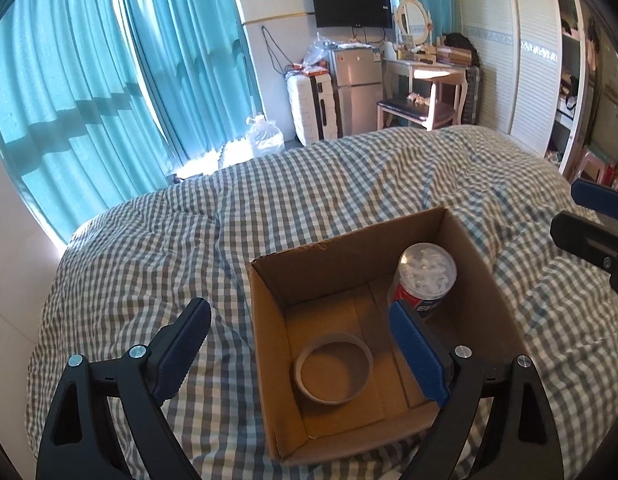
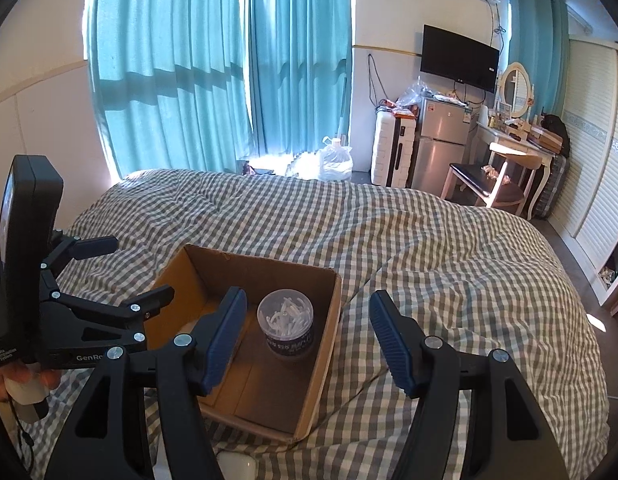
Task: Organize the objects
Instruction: 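Withdraw both tools from the box back toward the items, then grasp the blue tissue pack with the left gripper while the right grasps the dark visor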
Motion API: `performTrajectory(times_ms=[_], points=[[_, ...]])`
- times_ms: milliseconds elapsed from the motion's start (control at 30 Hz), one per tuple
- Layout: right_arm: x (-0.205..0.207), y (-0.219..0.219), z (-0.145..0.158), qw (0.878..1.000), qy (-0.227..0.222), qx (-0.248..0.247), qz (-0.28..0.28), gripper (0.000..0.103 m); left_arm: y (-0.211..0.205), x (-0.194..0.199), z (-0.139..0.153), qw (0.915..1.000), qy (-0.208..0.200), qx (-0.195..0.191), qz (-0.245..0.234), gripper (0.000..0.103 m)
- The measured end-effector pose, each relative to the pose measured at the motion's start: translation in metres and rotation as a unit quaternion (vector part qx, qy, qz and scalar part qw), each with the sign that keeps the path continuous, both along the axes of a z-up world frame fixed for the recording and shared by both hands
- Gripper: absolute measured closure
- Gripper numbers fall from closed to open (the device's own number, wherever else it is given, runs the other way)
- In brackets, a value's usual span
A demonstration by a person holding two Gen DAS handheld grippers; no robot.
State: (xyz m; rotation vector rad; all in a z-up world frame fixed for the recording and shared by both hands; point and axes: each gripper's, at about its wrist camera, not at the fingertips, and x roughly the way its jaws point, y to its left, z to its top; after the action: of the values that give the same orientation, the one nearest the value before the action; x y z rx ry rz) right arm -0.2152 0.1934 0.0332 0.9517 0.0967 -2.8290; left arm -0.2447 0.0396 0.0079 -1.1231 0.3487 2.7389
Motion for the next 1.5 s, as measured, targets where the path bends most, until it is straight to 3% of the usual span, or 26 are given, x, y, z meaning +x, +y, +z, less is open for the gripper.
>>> performTrajectory(times_ms=[133, 233, 400, 633, 933, 1167, 1367, 1500], points=[[0.020, 0.000, 0.017, 1.000, 0.019, 0.004, -0.009, 0.023, -0.001, 0.019, 0.020, 0.9998, 0.018, 0.007, 0.000, 0.009], [0.036, -0.003, 0.029, 1.000, 0.026, 0.005, -0.009, 0.017, -0.004, 0.038, 0.038, 0.9990, 0.041, 0.018, 0.004, 0.004], [0.065, 0.001, 0.048, 0.999, 0.018, -0.028, 0.005, 0.014, -0.012, 0.069, 0.065, 0.9968, 0.065, 0.047, 0.008, 0.001], [0.122, 0.000, 0.075, 0.998, 0.066, -0.011, -0.008, 0.004, -0.022, 0.115, 0.090, 0.9928, 0.100, 0.064, 0.018, 0.000], [0.177, -0.009, 0.092, 0.994, 0.109, 0.011, -0.008, 0.002, -0.028, 0.175, 0.105, 0.9866, 0.142, 0.080, 0.010, 0.000], [0.196, -0.021, 0.078, 0.996, 0.084, 0.023, 0.002, 0.002, -0.038, 0.197, 0.090, 0.9862, 0.138, 0.079, 0.046, 0.000], [0.203, -0.032, 0.043, 0.996, 0.072, 0.043, 0.013, 0.002, -0.040, 0.211, 0.048, 0.9887, 0.129, 0.043, 0.062, 0.000], [0.198, -0.040, 0.004, 0.998, 0.041, 0.044, 0.028, 0.002, -0.034, 0.211, 0.010, 0.9933, 0.097, 0.029, 0.056, 0.000]])
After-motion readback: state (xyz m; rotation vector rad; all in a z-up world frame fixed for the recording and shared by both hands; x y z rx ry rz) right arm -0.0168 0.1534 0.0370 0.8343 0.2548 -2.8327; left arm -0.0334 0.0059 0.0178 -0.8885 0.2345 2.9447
